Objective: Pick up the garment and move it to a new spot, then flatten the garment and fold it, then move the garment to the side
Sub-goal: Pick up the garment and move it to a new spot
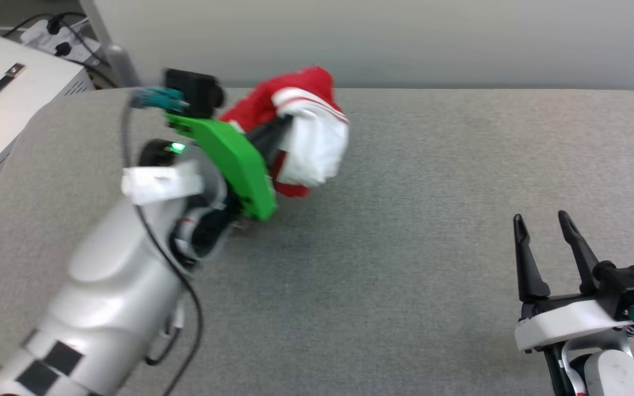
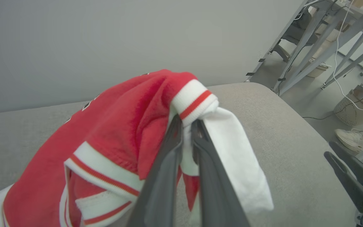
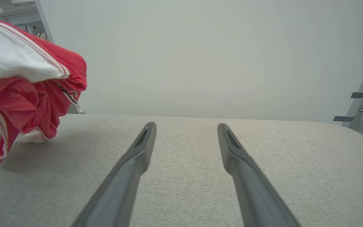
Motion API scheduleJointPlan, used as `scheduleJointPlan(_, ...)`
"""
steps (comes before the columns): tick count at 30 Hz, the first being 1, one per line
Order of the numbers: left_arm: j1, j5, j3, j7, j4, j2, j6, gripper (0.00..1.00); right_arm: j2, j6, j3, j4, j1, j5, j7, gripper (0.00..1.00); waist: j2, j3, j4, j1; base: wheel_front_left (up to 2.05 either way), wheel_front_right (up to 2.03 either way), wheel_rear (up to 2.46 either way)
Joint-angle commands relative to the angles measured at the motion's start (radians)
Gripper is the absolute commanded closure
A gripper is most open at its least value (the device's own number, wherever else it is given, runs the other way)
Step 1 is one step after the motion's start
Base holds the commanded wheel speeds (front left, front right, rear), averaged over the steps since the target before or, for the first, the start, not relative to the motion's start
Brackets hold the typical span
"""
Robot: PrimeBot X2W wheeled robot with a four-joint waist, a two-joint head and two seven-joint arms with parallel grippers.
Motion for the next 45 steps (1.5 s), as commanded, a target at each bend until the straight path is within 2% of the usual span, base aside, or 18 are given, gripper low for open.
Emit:
scheduleJointPlan(1,0.02,0.013,-0.021,-0.012,0.006,-0.041,0.007,1.0,-0.002,-0.001,-0.009,-0.004,0.013,0.003,-0.009,0.0,0.0109,-0.027,-0.057,0.0001,0.0,0.0,0.0)
scheduleJointPlan(8,0.042,0.033,-0.105,-0.064,0.103,-0.233,0.018,1.0,-0.002,-0.001,-0.04,-0.018,0.007,-0.002,-0.009,0.0,0.0109,-0.009,-0.166,0.0001,0.0,0.0,0.0)
scheduleJointPlan(12,0.029,0.06,-0.148,-0.099,0.19,-0.302,0.019,1.0,-0.002,-0.001,-0.039,-0.024,0.003,0.001,-0.009,0.0,0.0109,0.021,-0.222,0.0001,0.0,0.0,0.0)
scheduleJointPlan(16,0.005,0.089,-0.197,-0.14,0.276,-0.334,0.026,1.0,-0.002,-0.001,-0.028,-0.022,-0.002,0.009,-0.009,0.0,0.0109,0.05,-0.263,0.0001,0.0,0.0,0.0)
scheduleJointPlan(17,0.002,0.092,-0.213,-0.143,0.292,-0.337,0.026,0.52,-0.002,-0.001,-0.025,-0.021,-0.002,0.011,-0.009,0.0,0.0109,0.055,-0.268,0.0001,0.0,0.0,0.0)
scheduleJointPlan(18,-0.001,0.096,-0.237,-0.14,0.311,-0.34,0.022,0.0,-0.002,-0.001,-0.022,-0.021,-0.003,0.014,-0.009,0.0,0.0109,0.06,-0.273,0.0001,0.0,0.0,0.0)
scheduleJointPlan(21,-0.001,0.086,-0.291,-0.14,0.327,-0.342,0.005,0.0,-0.002,-0.001,-0.018,-0.018,-0.007,0.019,-0.009,0.0,0.0109,0.069,-0.278,0.0001,0.0,0.0,0.0)
scheduleJointPlan(25,-0.021,0.083,-0.331,-0.18,0.35,-0.343,0.008,0.0,-0.002,-0.001,-0.017,-0.013,-0.008,0.023,-0.009,0.0,0.0109,0.072,-0.255,0.0001,0.0,0.0,0.0)
scheduleJointPlan(30,-0.051,0.068,-0.328,-0.255,0.377,-0.343,0.002,0.0,-0.002,-0.001,-0.022,-0.005,-0.004,0.014,-0.009,0.0,0.0109,0.048,-0.203,0.0001,0.0,0.0,0.0)
scheduleJointPlan(35,-0.079,0.088,-0.3,-0.377,0.427,-0.333,-0.005,0.0,-0.002,-0.001,-0.035,-0.004,0.006,-0.005,-0.009,0.0,0.0109,0.0,-0.137,0.0001,0.0,0.0,0.0)
scheduleJointPlan(40,-0.073,0.114,-0.243,-0.45,0.44,-0.262,0.003,0.0,-0.002,-0.001,-0.05,-0.006,0.029,-0.027,-0.009,0.0,0.0109,-0.049,-0.076,0.0001,0.0,0.0,0.0)
scheduleJointPlan(45,0.004,0.185,-0.125,-0.462,0.347,-0.139,0.034,0.0,-0.002,-0.001,-0.062,-0.009,0.059,-0.038,-0.009,0.0,0.0109,-0.091,-0.031,0.0001,0.0,0.0,0.0)
